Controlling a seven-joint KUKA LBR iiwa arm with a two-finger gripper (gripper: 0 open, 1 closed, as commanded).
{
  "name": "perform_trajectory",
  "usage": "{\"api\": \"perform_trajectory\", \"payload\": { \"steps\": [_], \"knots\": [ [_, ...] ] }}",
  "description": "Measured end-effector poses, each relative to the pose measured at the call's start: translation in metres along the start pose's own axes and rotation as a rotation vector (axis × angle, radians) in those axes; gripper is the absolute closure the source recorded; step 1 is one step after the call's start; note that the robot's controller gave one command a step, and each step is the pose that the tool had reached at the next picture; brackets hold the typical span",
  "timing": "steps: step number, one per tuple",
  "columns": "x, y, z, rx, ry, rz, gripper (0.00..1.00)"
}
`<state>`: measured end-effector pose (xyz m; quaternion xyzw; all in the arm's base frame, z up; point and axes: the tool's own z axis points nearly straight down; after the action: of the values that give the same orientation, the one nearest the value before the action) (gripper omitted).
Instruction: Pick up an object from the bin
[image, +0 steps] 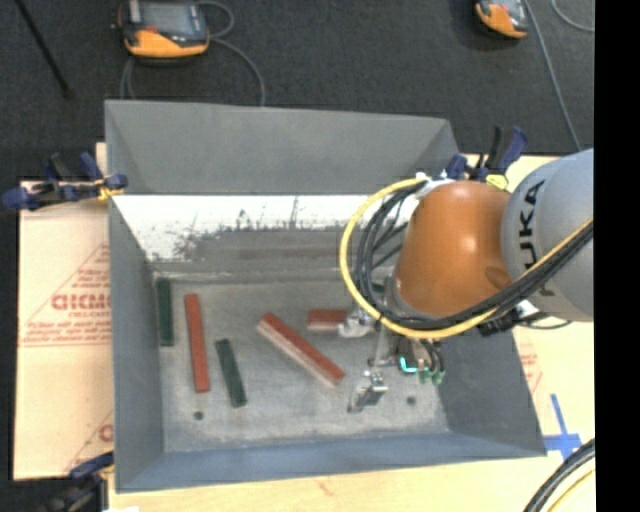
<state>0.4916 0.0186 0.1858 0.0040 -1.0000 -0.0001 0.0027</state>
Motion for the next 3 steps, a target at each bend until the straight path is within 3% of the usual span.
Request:
{"api": "perform_trajectory", "payload": {
  "steps": [1, 2, 3],
  "knots": [
    [-0.002, 0.000, -0.004, 0.000, -0.008, 0.000, 0.00],
    [-0.062, 0.026, 0.102, 0.001, -0.028, -0.045, 1.00],
    [-0.058, 0.027, 0.105, -0.001, -0.015, -0.046, 0.00]
  ]
}}
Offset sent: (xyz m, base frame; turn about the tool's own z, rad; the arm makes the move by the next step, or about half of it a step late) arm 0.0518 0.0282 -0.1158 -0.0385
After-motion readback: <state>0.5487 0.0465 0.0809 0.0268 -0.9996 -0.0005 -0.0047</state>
